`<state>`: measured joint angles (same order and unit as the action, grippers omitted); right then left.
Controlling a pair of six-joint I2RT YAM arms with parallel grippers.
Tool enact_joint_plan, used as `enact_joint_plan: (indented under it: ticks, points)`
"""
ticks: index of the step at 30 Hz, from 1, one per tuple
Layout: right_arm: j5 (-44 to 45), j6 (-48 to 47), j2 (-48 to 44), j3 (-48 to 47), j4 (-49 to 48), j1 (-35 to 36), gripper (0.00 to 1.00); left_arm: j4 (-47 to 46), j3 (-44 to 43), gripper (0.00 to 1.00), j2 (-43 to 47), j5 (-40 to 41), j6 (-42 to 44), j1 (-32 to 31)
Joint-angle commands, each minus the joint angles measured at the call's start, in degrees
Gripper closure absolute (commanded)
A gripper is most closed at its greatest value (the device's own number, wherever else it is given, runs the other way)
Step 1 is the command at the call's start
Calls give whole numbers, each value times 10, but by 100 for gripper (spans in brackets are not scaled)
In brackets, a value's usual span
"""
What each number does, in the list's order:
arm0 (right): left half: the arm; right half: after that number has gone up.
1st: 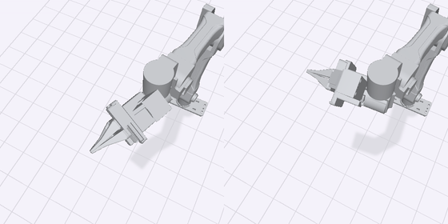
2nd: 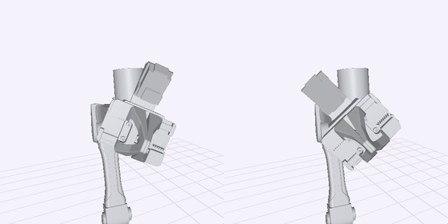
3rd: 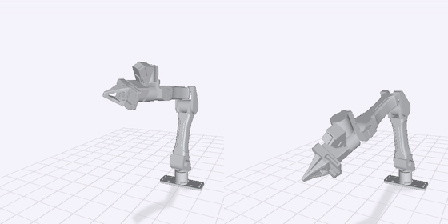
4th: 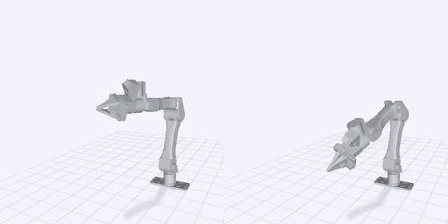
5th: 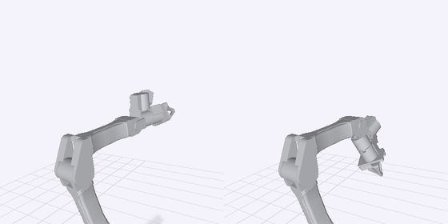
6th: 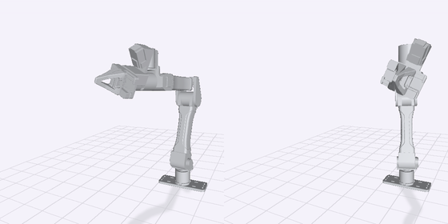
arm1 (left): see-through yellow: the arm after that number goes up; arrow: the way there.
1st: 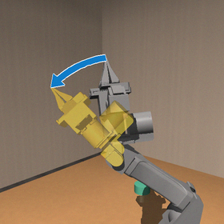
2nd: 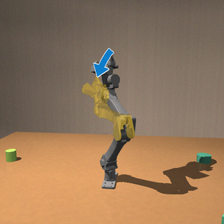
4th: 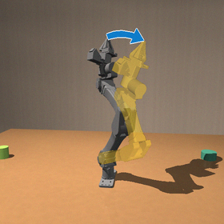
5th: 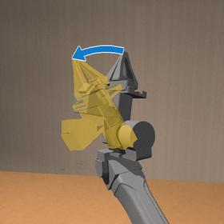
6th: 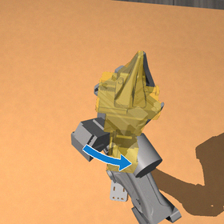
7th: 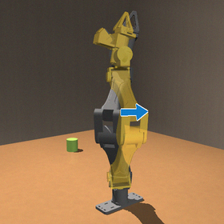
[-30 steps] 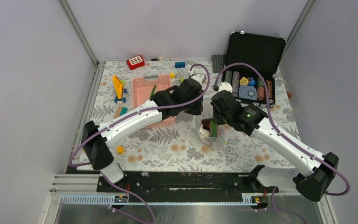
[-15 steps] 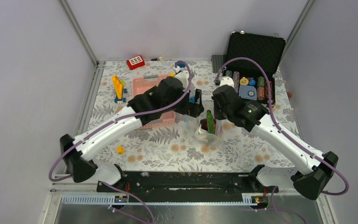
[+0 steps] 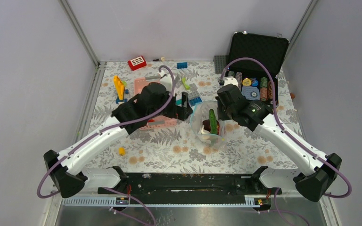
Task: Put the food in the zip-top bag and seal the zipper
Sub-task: Adjust the fake vegetable in the zipper food storage bag, then pick up the fake vegetable from the bin.
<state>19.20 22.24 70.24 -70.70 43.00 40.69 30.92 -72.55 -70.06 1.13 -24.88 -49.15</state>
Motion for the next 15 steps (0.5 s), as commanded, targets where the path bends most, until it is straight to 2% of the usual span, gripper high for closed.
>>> enact_joint_plan:
  ticks: [1,7,11,15]
  points:
    - [-13,-11,-11,-19,-4,-7,100,22,10,1,1,83,-32,85]
    - [-21,-15,-14,-13,-4,-10,100,23,-9,1,-103,42,-11,213]
    - [-27,-16,-19,-1,-11,-12,100,-3,-50,5,-198,-6,46,277]
    - [-32,-16,-20,6,-12,-14,100,-15,-108,10,-312,3,83,317]
